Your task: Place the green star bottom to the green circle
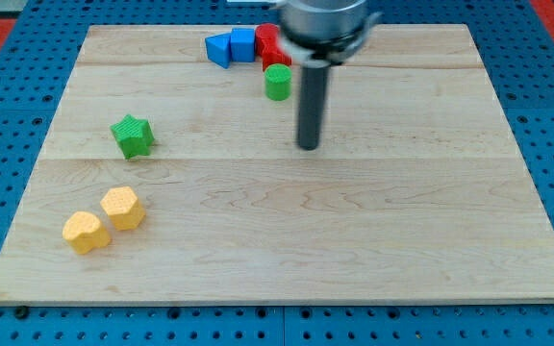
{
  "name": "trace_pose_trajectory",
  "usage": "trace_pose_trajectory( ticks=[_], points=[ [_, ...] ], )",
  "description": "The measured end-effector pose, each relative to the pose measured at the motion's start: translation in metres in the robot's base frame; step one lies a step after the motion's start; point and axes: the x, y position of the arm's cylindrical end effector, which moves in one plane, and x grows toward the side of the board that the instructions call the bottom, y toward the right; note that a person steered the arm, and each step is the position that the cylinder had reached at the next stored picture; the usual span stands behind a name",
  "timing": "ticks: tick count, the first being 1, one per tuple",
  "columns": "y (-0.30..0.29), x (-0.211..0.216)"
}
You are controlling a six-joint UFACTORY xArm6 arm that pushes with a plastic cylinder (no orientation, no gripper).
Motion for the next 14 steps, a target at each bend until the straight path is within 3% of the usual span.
trace_pose_trajectory(
  ticks=[1, 3, 7, 8, 9, 11, 12, 14],
  points=[
    [-0.079, 0.000],
    [-0.087, 0.000],
    [-0.233, 0.018],
    [-0.293, 0.008],
    [-0.228, -0.039],
    [-0.088, -0.015],
    [-0.095, 0.002],
    [-0.026, 0.005]
  ],
)
